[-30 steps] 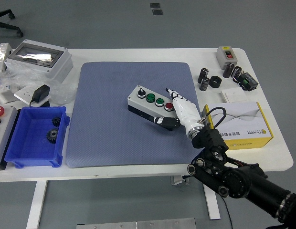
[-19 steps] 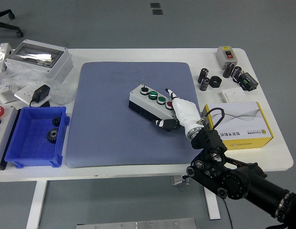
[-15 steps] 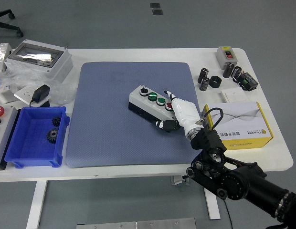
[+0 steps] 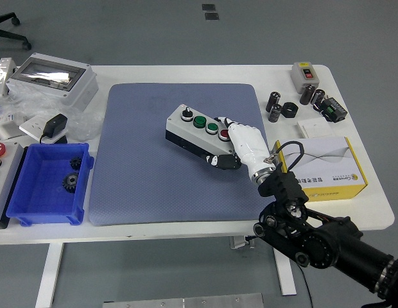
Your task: Pick up the button,place it on the desk,press the button,press the button
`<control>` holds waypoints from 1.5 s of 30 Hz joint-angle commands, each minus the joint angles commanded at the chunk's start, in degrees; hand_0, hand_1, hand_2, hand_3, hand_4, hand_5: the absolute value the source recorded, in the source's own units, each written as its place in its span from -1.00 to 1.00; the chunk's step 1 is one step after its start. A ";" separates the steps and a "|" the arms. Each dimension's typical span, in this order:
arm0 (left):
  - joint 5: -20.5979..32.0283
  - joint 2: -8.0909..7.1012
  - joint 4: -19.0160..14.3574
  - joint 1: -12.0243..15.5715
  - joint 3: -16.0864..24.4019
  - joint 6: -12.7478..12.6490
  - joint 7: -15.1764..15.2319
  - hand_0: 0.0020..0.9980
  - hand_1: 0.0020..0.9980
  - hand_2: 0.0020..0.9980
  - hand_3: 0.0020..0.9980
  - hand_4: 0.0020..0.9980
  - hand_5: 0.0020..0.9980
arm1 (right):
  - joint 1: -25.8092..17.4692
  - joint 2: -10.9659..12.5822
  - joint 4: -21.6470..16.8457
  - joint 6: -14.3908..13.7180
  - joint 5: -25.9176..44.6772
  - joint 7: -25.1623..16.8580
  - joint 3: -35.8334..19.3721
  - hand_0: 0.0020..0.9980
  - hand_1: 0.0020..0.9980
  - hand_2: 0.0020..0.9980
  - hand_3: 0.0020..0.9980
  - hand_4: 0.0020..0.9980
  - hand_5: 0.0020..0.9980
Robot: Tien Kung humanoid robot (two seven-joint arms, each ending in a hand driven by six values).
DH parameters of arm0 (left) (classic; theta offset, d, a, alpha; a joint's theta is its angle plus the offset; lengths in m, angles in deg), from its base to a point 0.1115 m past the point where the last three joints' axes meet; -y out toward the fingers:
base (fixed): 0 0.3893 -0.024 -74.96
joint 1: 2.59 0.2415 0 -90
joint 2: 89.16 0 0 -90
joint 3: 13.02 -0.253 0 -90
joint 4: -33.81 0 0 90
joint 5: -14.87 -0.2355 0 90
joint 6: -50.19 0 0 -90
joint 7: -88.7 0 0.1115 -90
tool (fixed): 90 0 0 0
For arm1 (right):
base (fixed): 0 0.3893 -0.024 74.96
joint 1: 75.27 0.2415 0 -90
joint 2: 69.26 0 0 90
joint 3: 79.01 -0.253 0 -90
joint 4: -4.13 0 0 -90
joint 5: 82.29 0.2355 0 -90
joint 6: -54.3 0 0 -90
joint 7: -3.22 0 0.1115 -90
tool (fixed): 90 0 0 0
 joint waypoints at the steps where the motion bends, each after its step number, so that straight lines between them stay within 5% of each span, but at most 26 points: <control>1: 0.02 0.03 0.00 0.01 0.00 -0.01 0.01 0.30 0.14 0.03 0.15 -0.03 -0.97 | -0.07 0.62 -0.84 -0.04 0.87 -1.40 -0.05 -0.79 -0.30 -0.26 -0.10 -0.56 -1.00; 2: 0.05 0.06 0.01 0.03 0.00 -0.02 0.02 0.30 0.14 0.03 0.15 -0.03 -0.97 | -0.11 1.42 -1.81 0.05 1.83 -2.89 -0.04 -0.79 -0.30 -0.26 -0.10 -0.56 -1.00; 3: 0.08 0.11 0.02 0.03 -0.01 -0.04 0.04 0.30 0.15 0.03 0.15 -0.02 -0.97 | -0.10 2.35 -2.83 0.28 2.72 -4.40 0.14 -0.81 -0.36 -0.33 -0.29 -0.93 -1.00; 7: -0.07 0.14 0.06 -0.02 0.08 -0.09 0.16 0.30 0.15 0.03 0.15 -0.02 -0.97 | 1.45 7.17 -7.71 2.14 4.20 -11.25 4.01 -0.81 -0.36 -0.33 -0.29 -0.93 -1.00; 11: -0.57 0.08 0.13 -0.24 0.32 -0.09 0.36 0.30 0.15 0.03 0.15 -0.02 -0.96 | 3.65 9.66 -8.33 3.63 1.95 -16.35 8.78 -0.79 -0.35 -0.33 -0.35 -0.98 -1.00; 20: -1.00 0.20 0.28 -0.52 0.01 -0.03 0.87 0.30 0.14 0.03 0.15 -0.03 -0.97 | 4.43 7.56 -1.59 3.80 -6.85 -17.86 12.06 -0.69 -0.31 -0.32 -0.33 -0.92 -1.00; 21: -1.01 0.20 0.28 -0.53 -0.02 -0.03 0.88 0.30 0.15 0.03 0.15 -0.02 -0.95 | 4.35 7.22 -1.00 3.73 -7.48 -17.63 11.93 -0.30 -0.15 -0.26 -0.25 -0.77 -1.00; 32: -1.22 0.23 0.28 -0.54 0.00 0.01 0.82 0.30 0.15 0.03 0.15 -0.01 -0.93 | 3.47 6.59 0.77 5.48 -6.23 -16.02 10.95 -0.15 -0.06 -0.18 -0.12 -0.68 -1.00; 33: -1.24 0.24 0.28 -0.54 0.01 0.02 0.80 0.29 0.15 0.03 0.15 0.00 -0.93 | 3.42 6.59 0.81 5.73 -6.06 -15.87 10.93 0.06 0.11 0.07 0.20 -0.69 -1.00; 38: -1.46 0.24 0.28 -0.55 0.25 0.12 0.86 0.29 0.15 0.03 0.15 0.00 -0.93 | 3.31 6.66 0.93 7.74 -5.87 -15.63 10.52 0.06 0.11 0.07 0.20 -0.69 -1.00; 39: -1.53 0.24 0.28 -0.55 0.32 0.14 0.85 0.30 0.15 0.03 0.15 0.00 -0.92 | 3.31 6.68 0.89 8.17 -6.01 -15.72 10.32 0.33 0.29 0.25 0.35 -0.61 -1.00; 44: -1.79 0.28 0.28 -0.55 0.61 0.24 0.77 0.30 0.15 0.03 0.15 0.00 -0.92 | 3.26 6.85 0.54 10.03 -6.51 -16.08 9.54 0.33 0.29 0.25 0.35 -0.61 -1.00; 45: -1.80 0.28 0.28 -0.56 0.62 0.26 0.76 0.30 0.15 0.03 0.15 0.00 -0.92 | 3.23 6.90 0.47 10.30 -6.54 -16.05 9.46 0.67 0.63 0.62 0.75 -0.38 -1.00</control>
